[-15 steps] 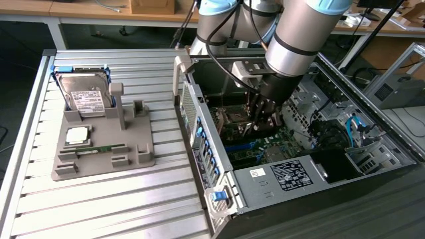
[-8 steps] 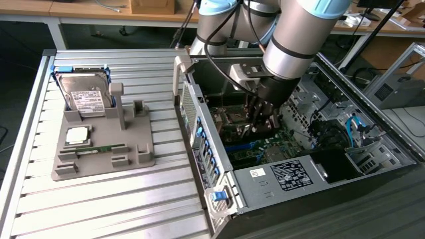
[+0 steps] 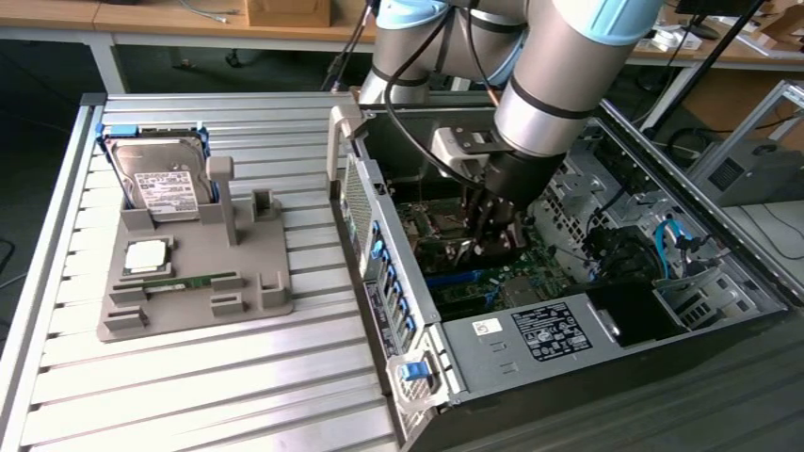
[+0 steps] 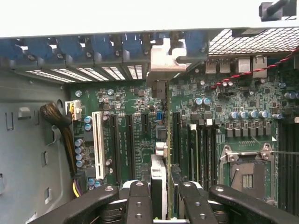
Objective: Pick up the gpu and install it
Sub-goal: 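Insert the gpu into the slot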
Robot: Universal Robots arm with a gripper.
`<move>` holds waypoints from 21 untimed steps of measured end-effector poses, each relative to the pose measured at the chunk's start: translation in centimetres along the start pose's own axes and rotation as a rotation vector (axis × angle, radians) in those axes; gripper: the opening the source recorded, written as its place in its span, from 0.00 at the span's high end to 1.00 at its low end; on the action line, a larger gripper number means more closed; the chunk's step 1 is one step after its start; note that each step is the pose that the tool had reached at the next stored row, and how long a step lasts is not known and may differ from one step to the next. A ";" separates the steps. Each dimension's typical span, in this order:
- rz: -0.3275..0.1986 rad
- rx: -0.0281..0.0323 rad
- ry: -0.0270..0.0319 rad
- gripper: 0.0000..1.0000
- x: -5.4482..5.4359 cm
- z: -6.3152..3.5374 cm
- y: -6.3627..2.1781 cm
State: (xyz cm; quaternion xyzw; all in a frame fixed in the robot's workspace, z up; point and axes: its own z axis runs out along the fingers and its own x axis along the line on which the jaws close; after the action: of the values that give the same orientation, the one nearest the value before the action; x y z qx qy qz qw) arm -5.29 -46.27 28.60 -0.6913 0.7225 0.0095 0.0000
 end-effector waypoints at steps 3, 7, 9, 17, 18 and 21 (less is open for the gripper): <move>0.000 0.0000 0.0000 0.73 0.0 0.08 0.12; 0.000 0.0001 -0.0001 0.73 0.0 0.24 0.25; 0.000 0.0000 0.0001 0.73 0.0 0.31 0.45; 0.005 0.0000 0.0000 0.73 0.0 0.82 0.67; 0.007 0.0001 -0.0001 0.73 0.0 0.86 0.74; 0.011 0.0002 -0.0001 0.73 -0.1 0.93 0.93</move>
State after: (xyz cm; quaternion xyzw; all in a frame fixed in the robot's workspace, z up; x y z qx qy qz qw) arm -6.23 -46.10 27.68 -0.6873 0.7263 0.0095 0.0001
